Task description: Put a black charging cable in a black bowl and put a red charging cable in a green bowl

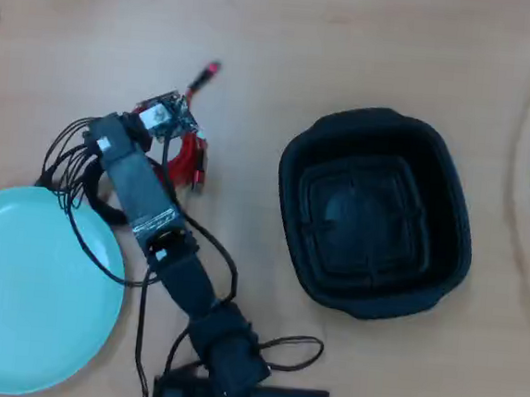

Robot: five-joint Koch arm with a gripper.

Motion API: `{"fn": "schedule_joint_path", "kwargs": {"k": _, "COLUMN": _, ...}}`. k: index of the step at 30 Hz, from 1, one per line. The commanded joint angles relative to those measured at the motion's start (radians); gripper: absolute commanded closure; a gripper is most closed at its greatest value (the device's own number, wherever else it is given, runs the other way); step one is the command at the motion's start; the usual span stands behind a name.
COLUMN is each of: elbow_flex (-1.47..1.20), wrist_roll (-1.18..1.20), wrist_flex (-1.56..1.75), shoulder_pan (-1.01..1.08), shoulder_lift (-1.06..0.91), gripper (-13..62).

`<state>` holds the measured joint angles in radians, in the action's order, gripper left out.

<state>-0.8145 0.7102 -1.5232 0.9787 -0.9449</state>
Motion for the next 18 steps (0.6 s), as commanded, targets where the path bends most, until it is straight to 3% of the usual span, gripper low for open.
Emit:
{"fn": "schedule_joint_path", "kwargs": {"k": 1, "elbow_flex": 0.061, "wrist_roll": -0.037, "wrist_flex": -0.008, "shoulder_pan": -0.002, "shoulder_lift": -0.014, "gripper": 48.6}}
{"fn": "schedule_joint_path", "kwargs": {"k": 4, "elbow_flex": 0.061, "wrist_roll": -0.038, "wrist_flex": -0.006, "shoulder_pan": 0.000, "shoulder_lift": -0.012, "gripper": 57.7}}
{"fn": "schedule_joint_path", "kwargs": {"k": 10, "elbow_flex": 0.075, "wrist_roll": -0.055, "wrist_flex": -0.009, "shoulder_pan": 0.000, "shoulder_lift": -0.032, "gripper": 56.3}}
{"fn": "schedule_joint_path", "kwargs": {"k": 18, "elbow_flex": 0.091, "wrist_roll": -0.069, "wrist_flex": -0.137, "shoulder_pan": 0.008, "shoulder_lift": -0.390, "gripper": 56.3}}
